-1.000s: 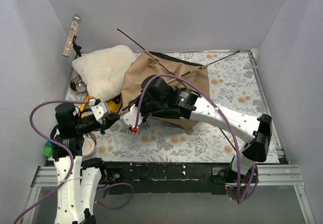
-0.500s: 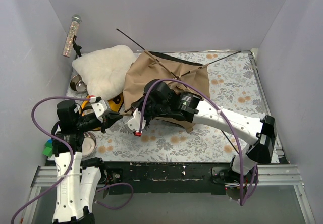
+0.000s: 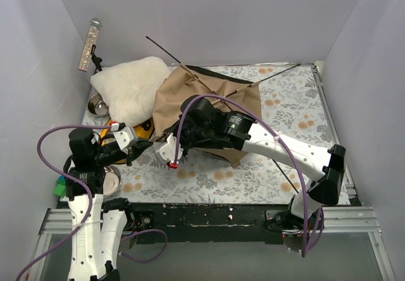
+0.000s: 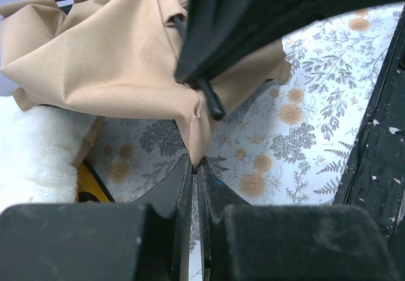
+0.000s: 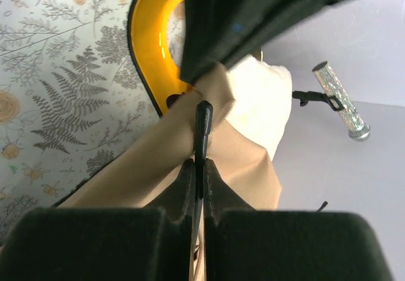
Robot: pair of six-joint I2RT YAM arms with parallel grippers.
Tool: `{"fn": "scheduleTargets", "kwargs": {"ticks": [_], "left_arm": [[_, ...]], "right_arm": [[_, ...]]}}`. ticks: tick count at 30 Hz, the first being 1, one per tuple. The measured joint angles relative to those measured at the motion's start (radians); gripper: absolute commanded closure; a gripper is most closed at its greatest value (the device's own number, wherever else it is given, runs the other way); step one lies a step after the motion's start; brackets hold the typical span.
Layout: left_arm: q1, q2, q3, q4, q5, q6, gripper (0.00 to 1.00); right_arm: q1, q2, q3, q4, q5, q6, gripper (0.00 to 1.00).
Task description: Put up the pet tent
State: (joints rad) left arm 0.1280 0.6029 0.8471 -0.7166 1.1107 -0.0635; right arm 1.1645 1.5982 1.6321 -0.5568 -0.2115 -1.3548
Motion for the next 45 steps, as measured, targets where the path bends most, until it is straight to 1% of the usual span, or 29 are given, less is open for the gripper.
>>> {"fn": "scheduleTargets", "kwargs": {"ticks": [4, 10, 17, 36, 45], "left_arm": [[0.0, -0.041, -0.022, 0.005, 0.0, 0.023, 1.0], [0.0, -0.045, -0.041, 0.01, 0.002, 0.066, 1.0], [0.0, -0.042, -0.041, 0.01, 0.018, 0.117, 1.0], [0.0, -0.043, -0.041, -0.014, 0.028, 0.159, 1.0], [0.0, -0.043, -0.041, -0.017, 0.027, 0.16, 1.0]], "right_arm": [[-0.021, 0.006, 0.038, -0.003, -0.012, 0.058, 0.99], [-0.028, -0.043, -0.001, -0.003, -0.024, 0.106, 0.99], [-0.025, -0.004, 0.045, -0.025, 0.003, 0.145, 0.99], [-0.01, 0.045, 0.079, -0.037, 0.034, 0.173, 0.99], [-0.004, 0.045, 0.079, -0.04, 0.035, 0.16, 0.99]]}}
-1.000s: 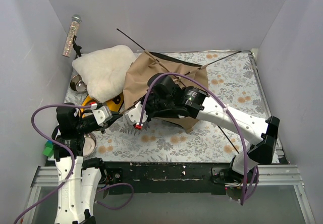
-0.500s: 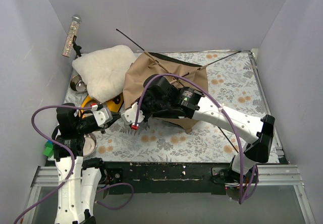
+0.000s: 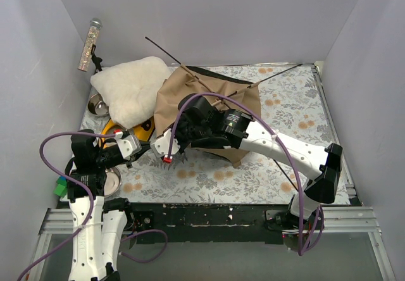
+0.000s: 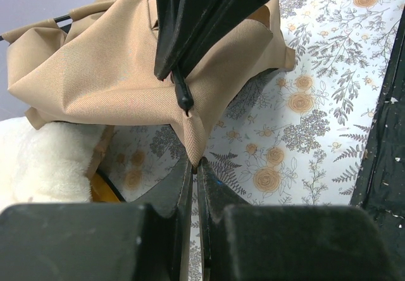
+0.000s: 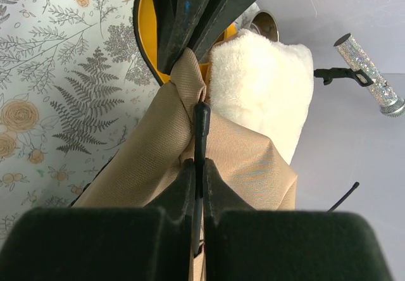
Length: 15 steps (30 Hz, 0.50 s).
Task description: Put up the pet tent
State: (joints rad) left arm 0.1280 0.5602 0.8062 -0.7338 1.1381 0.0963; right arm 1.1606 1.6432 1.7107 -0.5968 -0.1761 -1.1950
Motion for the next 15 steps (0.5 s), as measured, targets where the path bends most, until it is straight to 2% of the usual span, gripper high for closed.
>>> {"fn": "scheduleTargets", "kwargs": {"ticks": [15], "left_arm": [[0.0, 0.017, 0.0, -0.003, -0.001, -0.047, 1.0]], "right_arm": [[0.013, -0.01, -0.038, 0.016, 0.02, -0.066, 0.99]]}}
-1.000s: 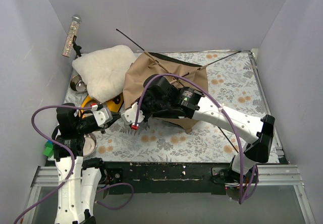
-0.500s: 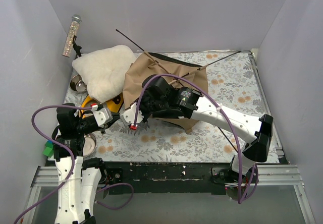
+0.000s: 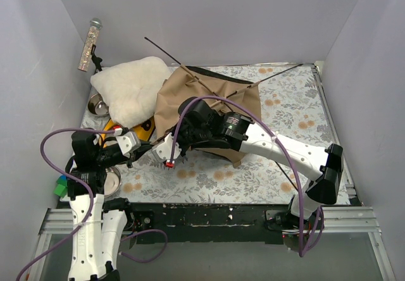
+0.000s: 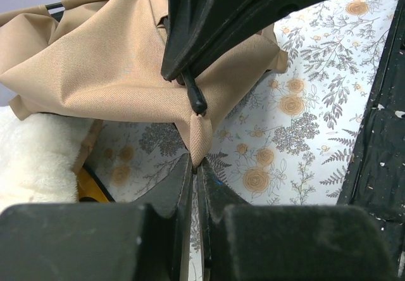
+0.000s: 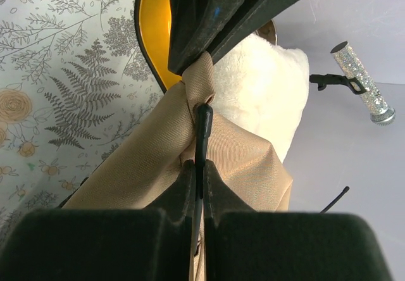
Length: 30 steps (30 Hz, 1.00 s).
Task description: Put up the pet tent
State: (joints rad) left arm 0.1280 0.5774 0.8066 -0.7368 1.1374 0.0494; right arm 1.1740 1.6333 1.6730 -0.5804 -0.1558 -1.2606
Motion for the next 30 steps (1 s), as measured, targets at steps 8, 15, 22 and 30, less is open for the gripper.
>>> {"fn": "scheduleTargets", "kwargs": {"ticks": [8, 15, 22, 30], "left_arm": [[0.0, 0.023, 0.008, 0.0, -0.003, -0.058, 1.0], [0.0, 0.033, 0.014, 0.004, -0.003, -0.093, 1.0], [0.001, 0.032, 0.017, -0.006, 0.0, -0.069, 1.0], [0.001, 0.031, 0.031, -0.043, 0.01, 0.008, 1.0]], "right_arm": [[0.01, -0.024, -0.052, 0.03, 0.009, -0.05, 0.99], [0.013, -0.034, -0.066, 0.037, 0.015, -0.071, 0.99], [0.02, -0.016, -0.035, 0.029, 0.042, -0.046, 0.99], [0.023, 0.014, 0.016, 0.002, 0.072, -0.016, 0.99]]}}
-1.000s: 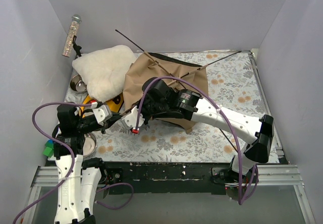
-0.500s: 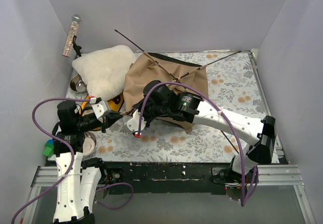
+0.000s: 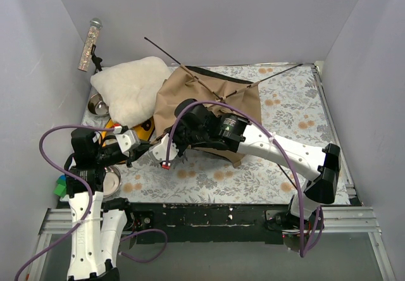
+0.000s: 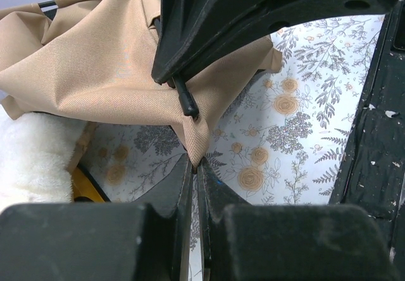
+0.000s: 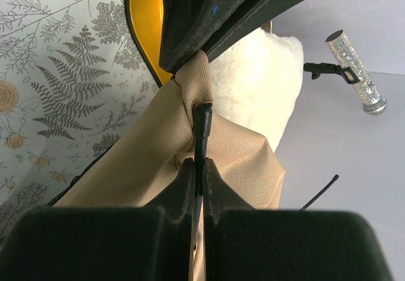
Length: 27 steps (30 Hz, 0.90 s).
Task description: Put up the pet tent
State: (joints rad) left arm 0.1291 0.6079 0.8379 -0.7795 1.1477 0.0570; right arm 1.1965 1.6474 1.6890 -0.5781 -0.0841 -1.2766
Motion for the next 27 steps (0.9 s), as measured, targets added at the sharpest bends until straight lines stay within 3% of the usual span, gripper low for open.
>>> {"fn": "scheduleTargets", "kwargs": {"ticks": [19, 27], "left_arm": [[0.0, 0.0, 0.016, -0.039, 0.05, 0.063, 1.0], [-0.001, 0.0, 0.016, -0.008, 0.054, -0.013, 1.0]], "right_arm": [[0.019, 0.069, 0.077, -0.033, 0.078, 0.048, 0.99], [0.022, 0.004, -0.034, 0.021, 0.072, 0.028, 0.99]]}}
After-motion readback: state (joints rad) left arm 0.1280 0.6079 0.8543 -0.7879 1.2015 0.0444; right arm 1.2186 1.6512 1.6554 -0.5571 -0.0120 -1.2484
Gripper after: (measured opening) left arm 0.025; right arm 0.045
